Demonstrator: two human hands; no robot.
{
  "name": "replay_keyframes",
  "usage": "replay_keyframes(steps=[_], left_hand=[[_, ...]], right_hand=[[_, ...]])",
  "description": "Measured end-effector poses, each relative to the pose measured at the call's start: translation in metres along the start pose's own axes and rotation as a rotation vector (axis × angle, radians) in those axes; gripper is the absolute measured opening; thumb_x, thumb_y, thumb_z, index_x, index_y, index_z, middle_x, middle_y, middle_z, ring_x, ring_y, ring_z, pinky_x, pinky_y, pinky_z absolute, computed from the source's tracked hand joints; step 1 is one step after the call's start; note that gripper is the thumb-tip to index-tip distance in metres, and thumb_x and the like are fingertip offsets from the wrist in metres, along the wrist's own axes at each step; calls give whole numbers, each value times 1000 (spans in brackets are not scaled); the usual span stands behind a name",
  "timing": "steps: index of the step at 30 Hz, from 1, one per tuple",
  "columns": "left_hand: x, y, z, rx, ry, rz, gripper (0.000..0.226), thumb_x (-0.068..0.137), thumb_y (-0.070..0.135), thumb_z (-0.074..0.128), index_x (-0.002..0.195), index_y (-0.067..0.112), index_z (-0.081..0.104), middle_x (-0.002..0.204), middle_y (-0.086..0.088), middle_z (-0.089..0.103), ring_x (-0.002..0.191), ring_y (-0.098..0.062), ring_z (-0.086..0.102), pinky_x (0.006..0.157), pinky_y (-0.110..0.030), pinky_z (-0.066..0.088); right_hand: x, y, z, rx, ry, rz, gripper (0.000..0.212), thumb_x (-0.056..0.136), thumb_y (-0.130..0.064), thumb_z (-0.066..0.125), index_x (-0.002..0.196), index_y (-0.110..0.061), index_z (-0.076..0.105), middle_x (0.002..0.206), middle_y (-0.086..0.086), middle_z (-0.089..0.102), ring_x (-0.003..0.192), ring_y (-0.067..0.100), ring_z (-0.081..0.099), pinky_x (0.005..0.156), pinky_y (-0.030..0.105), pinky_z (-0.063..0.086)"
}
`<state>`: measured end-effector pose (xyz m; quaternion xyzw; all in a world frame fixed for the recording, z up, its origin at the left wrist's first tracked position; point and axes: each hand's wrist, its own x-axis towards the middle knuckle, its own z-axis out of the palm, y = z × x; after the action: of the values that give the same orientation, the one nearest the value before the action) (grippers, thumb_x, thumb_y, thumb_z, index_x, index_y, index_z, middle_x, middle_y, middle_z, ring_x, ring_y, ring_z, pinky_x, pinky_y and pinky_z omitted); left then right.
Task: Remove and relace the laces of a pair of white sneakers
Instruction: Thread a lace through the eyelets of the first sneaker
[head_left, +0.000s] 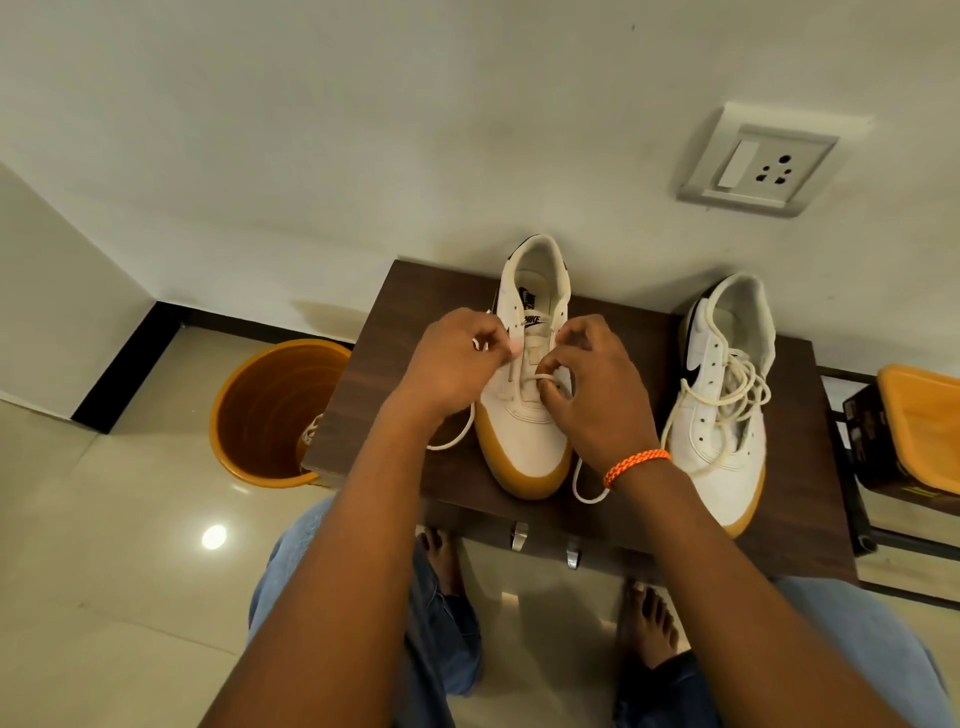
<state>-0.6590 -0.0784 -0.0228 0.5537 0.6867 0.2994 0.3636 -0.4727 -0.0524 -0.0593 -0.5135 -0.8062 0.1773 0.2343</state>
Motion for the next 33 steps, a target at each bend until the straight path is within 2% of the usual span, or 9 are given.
replay_keyframes(steps=[5,8,11,17,22,25,29,31,33], left_hand=[[-7,19,-14,-768,64,27,20,110,20,56,97,5,60,93,-12,75,65,-22,64,61,-32,56],[-2,8,-9,-399,158,-40,20,110,21,55,98,9,66,80,-2,71,59,-16,62,62,-36,57],[5,-10,2,184,131,-85,21,105,24,61,91,27,77,96,7,75,75,-9,67,76,-37,60],[4,-6,9,302,-72,-115,17,95,39,77,99,23,75,94,7,67,81,-8,61,76,-33,51],[4,-3,6,293,-17,-50,11,100,32,72,91,26,69,88,15,52,77,-5,52,67,-24,39],[4,2,2,89,36,-11,18,103,31,67,89,20,69,94,6,60,83,-8,57,72,-24,43],[-2,15,-7,-592,120,24,22,105,18,64,86,11,72,90,-2,75,100,-27,75,94,-39,61],[-3,19,-13,-908,121,45,21,106,16,62,88,8,70,85,-4,72,96,-32,77,93,-41,62],[-2,17,-14,-857,178,19,20,105,19,64,91,7,70,85,-3,72,84,-25,75,86,-40,64]], right_hand=[[-1,-2,-1,-28,-12,7,14,89,-26,79,101,-18,77,128,-4,51,115,15,55,86,33,56],[-1,1,-2,112,11,46,9,89,-23,77,96,-19,74,123,-8,50,112,11,56,84,29,57],[1,1,-3,281,62,62,6,91,-20,74,96,-19,71,117,-8,53,107,7,58,88,30,59],[2,-2,-1,330,103,16,9,94,-20,72,103,-19,70,116,-6,55,109,11,59,93,34,58],[0,5,4,164,28,23,12,91,-23,78,101,-19,73,122,-5,51,116,13,55,92,42,59],[-1,3,2,31,21,8,14,89,-25,79,101,-18,74,125,-1,53,117,17,55,90,46,58],[-1,0,1,-46,12,-3,17,89,-27,79,103,-19,74,127,0,52,117,19,55,89,49,57],[-2,0,1,-44,9,-2,16,89,-27,78,102,-20,73,126,-1,51,117,19,55,88,49,57],[-2,1,1,30,19,14,12,89,-26,77,99,-22,72,124,-4,51,115,17,56,87,49,57]])
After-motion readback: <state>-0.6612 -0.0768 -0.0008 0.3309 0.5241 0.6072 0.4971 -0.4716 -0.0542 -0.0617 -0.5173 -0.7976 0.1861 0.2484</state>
